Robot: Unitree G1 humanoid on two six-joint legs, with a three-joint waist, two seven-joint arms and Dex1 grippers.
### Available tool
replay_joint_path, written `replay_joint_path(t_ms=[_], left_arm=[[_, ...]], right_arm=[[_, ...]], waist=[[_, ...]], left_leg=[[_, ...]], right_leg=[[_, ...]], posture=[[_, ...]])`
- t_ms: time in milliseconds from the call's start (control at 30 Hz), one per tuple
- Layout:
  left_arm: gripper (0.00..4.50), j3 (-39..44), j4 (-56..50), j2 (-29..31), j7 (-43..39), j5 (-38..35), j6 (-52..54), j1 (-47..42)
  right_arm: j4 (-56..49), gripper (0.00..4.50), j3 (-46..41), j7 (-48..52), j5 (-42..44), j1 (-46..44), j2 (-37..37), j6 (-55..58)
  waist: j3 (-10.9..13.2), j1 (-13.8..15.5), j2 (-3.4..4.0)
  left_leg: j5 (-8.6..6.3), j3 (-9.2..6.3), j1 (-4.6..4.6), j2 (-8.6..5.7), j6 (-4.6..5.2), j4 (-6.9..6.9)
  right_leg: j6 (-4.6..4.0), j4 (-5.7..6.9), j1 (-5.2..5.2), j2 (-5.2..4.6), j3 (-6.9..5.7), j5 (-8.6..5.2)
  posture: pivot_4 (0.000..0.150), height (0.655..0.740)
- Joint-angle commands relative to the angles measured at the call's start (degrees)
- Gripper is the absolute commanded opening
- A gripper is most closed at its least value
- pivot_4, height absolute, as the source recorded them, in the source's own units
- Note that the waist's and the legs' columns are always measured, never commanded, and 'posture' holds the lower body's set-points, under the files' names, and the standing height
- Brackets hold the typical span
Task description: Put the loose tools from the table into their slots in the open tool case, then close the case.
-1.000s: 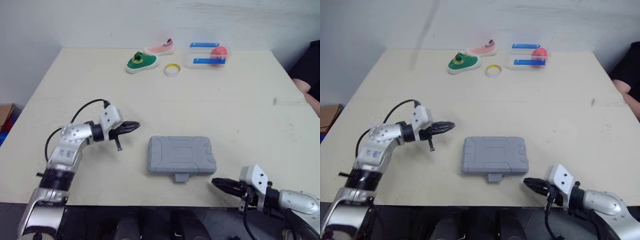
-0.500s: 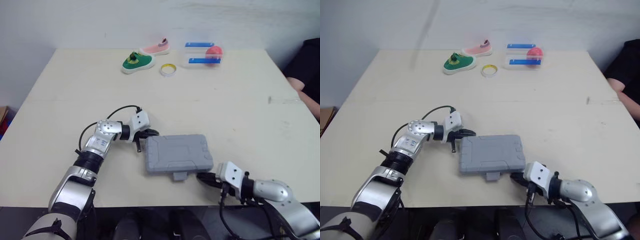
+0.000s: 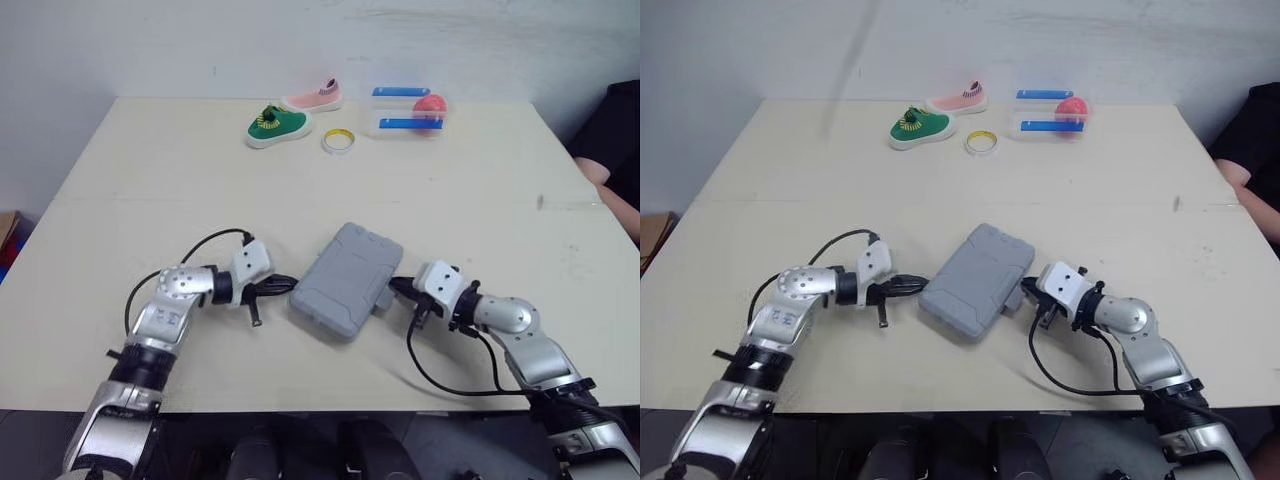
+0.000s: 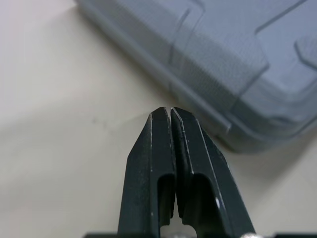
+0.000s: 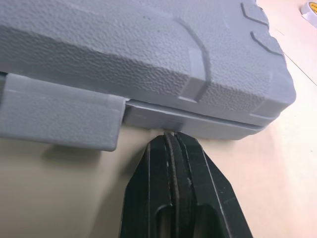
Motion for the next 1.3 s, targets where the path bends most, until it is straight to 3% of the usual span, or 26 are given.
replay_joint_path(t_ms=[33,167,300,467,533,667,867,1300], left_arm=[[0.06,5.53,-3.0,2.79,-1.06,-4.22,-1.19,-1.36],[0.06,5.95,-6.85,0.73,-4.7,-10.53,0.64,-5.61],[0.06,-1.68,-11.29,-5.29,-8.21,-12.94,6.46,-12.55],[0.06,-11.05,-7.1,-11.11,-8.76,-7.44,5.83,-16.92],[0.06,-15.86,-2.07,-12.62,-7.52,-0.72,-0.38,-19.09],[0.06,-17.7,5.81,-17.31,-2.66,3.96,-3.11,-22.12],[0.06,-18.35,10.19,-16.9,0.52,8.95,-2.08,-22.19],[0.06,-19.93,9.94,-15.15,1.69,11.47,0.78,-18.41]], right_arm=[[-0.13,0.0,-4.82,-2.31,-0.77,4.46,-2.14,-4.12],[-4.46,0.0,-8.47,-2.21,1.55,8.59,-3.24,-3.33],[-17.35,0.0,-12.39,0.09,10.13,15.88,-2.73,2.25],[-24.05,0.0,-10.94,0.89,10.66,18.68,-3.01,6.64],[-25.41,0.0,-10.52,0.36,11.01,18.62,-2.06,8.4],[-26.98,0.0,-8.35,0.08,8.95,18.7,-1.47,9.47],[-25.87,0.0,-6.85,-1.62,6.93,17.29,0.32,9.61],[-20.69,0.0,-2.45,-2.47,3.11,13.88,3.55,9.96]], waist=[[0.0,0.33,0.0],[0.01,1.0,0.01],[0.02,1.74,0.05],[-0.02,0.43,0.11],[-0.02,0.01,0.11],[0.0,0.13,0.13],[0.01,0.15,0.14],[-0.01,0.19,0.13]], left_leg=[[-0.01,-0.01,0.0,0.0,0.0,0.0],[-0.07,-0.17,-0.14,-0.15,0.15,0.02],[-0.15,-0.25,-0.28,-0.15,0.15,0.33],[-0.17,-0.05,-0.12,-0.29,0.12,0.35],[-0.15,-0.09,-0.11,-0.26,0.09,0.35],[-0.16,-0.2,-0.13,-0.25,0.09,0.29],[-0.22,-0.2,-0.19,-0.11,0.18,0.32],[-0.24,-0.2,-0.1,-0.04,0.23,0.35]], right_leg=[[-0.01,0.0,0.0,0.0,-0.02,-0.01],[-0.01,-0.05,0.02,-0.19,-0.21,-0.01],[0.04,-0.09,0.11,-0.11,-0.26,0.0],[0.16,-0.13,0.18,0.08,-0.01,0.02],[0.15,-0.12,0.17,0.13,-0.02,0.01],[0.08,-0.11,0.11,0.2,-0.05,-0.03],[0.1,-0.12,0.07,0.12,-0.07,-0.05],[0.1,-0.11,0.19,0.1,-0.1,-0.05]], posture=[[0.15,0.74],[0.15,0.74],[0.15,0.74],[0.15,0.74],[0.15,0.74],[0.15,0.74],[0.15,0.74],[0.15,0.74]])
